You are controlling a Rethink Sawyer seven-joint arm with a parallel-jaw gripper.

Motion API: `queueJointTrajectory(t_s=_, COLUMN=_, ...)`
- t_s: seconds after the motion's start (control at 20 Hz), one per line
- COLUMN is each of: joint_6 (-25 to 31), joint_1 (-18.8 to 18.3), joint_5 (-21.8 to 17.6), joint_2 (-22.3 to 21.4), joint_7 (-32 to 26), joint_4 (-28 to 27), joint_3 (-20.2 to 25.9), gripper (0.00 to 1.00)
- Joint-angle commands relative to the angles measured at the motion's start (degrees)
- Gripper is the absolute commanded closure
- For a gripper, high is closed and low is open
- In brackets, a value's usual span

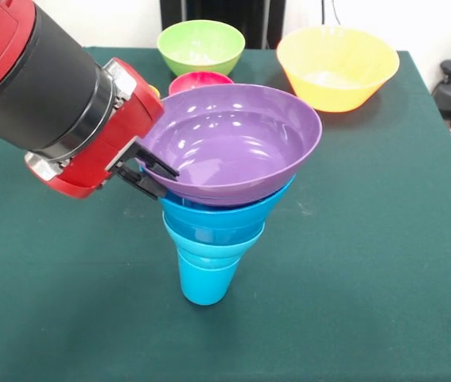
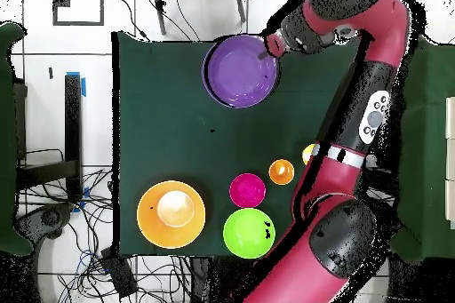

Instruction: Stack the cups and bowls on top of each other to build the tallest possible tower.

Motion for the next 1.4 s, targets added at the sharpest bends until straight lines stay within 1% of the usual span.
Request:
queueJointTrajectory(t_s=0.05, joint_6=-4.13, joint_1=2.52, joint_5=-0.98, joint_2=-1.30, joint_7=-4.03, joint_4=1.15, joint_3=-6.99, gripper=1.00)
queueJointTrajectory(t_s=0.35, joint_6=-3.39, joint_1=2.45, joint_5=-1.53, joint_2=-1.56, joint_7=-5.36, joint_4=0.37, joint_3=-7.06, gripper=1.00)
queueJointTrajectory(t_s=0.55, joint_6=-2.57, joint_1=2.72, joint_5=-2.60, joint_2=-1.46, joint_7=-6.69, joint_4=-1.08, joint_3=-6.69, gripper=1.00)
queueJointTrajectory(t_s=0.6, joint_6=-2.15, joint_1=2.88, joint_5=-3.43, joint_2=-1.31, joint_7=-7.37, joint_4=-1.96, joint_3=-6.15, gripper=1.00)
queueJointTrajectory(t_s=0.8, joint_6=-1.98, joint_1=2.53, joint_5=-3.76, joint_2=-1.25, joint_7=-8.16, joint_4=-2.17, joint_3=-6.02, gripper=1.00)
queueJointTrajectory(t_s=0.9, joint_6=-2.07, joint_1=2.39, joint_5=-3.61, joint_2=-1.25, joint_7=-8.15, joint_4=-2.00, joint_3=-6.16, gripper=1.00)
queueJointTrajectory(t_s=1.25, joint_6=-4.00, joint_1=1.41, joint_5=-0.79, joint_2=-1.30, joint_7=-6.32, joint_4=0.74, joint_3=-7.88, gripper=1.00)
queueJointTrajectory(t_s=1.4, joint_6=-4.50, joint_1=1.38, joint_5=-0.27, joint_2=-1.35, joint_7=-5.85, joint_4=1.26, joint_3=-8.30, gripper=1.00)
